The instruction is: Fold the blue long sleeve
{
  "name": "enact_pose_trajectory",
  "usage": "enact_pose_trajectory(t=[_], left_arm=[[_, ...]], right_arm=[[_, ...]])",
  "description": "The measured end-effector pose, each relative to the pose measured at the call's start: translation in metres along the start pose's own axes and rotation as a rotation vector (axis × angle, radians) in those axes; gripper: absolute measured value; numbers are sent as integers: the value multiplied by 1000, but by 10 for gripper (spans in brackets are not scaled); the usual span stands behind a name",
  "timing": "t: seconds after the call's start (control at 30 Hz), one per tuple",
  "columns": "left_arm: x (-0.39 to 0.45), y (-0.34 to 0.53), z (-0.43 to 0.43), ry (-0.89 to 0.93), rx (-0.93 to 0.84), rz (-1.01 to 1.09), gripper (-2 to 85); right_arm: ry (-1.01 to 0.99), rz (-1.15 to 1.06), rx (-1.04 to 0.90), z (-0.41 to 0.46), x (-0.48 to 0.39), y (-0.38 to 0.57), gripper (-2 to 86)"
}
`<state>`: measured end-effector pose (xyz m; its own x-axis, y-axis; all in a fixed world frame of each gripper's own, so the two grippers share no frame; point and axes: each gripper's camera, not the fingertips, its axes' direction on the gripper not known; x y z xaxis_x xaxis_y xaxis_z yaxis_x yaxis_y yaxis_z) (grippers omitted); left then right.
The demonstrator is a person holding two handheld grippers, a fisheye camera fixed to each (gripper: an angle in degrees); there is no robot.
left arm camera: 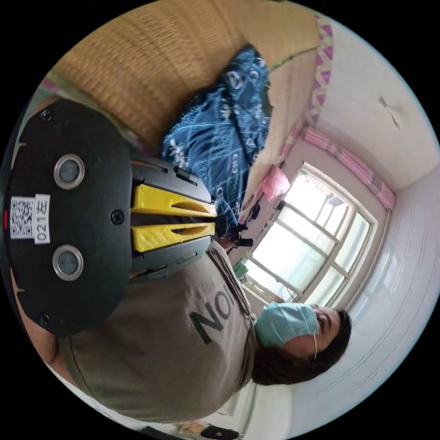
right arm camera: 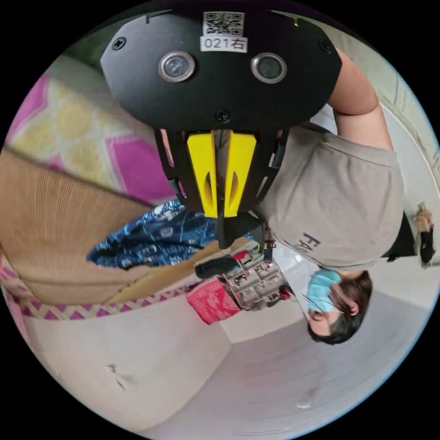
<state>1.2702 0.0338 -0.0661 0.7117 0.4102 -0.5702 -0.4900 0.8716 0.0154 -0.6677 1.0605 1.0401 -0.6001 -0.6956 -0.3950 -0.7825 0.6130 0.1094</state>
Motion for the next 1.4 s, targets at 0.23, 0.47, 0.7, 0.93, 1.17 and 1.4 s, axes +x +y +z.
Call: enact_pose_trajectory(t=[0.23,0.47,0.7,0.93,1.17,1.4], left_arm=[[-71,99,48,49,-175,-352,-9],[20,41,-52,-21,0,43,-7],[-20,-97,-32,-308,72,95,44],[-44,-202,75,-272,-1,48,55],[-6,-284,223,-423,-195,172,81],[-2,-371,446,-626,-459,406,82]], right_arm=[[-11,362,-88,20,54,124,43],[85,173,79,-70,16,17,111],[378,5,-201,37,65,-172,103],[496,395,-242,92,207,-263,98],[434,496,-109,63,223,-262,81],[489,492,-11,21,184,-259,72]])
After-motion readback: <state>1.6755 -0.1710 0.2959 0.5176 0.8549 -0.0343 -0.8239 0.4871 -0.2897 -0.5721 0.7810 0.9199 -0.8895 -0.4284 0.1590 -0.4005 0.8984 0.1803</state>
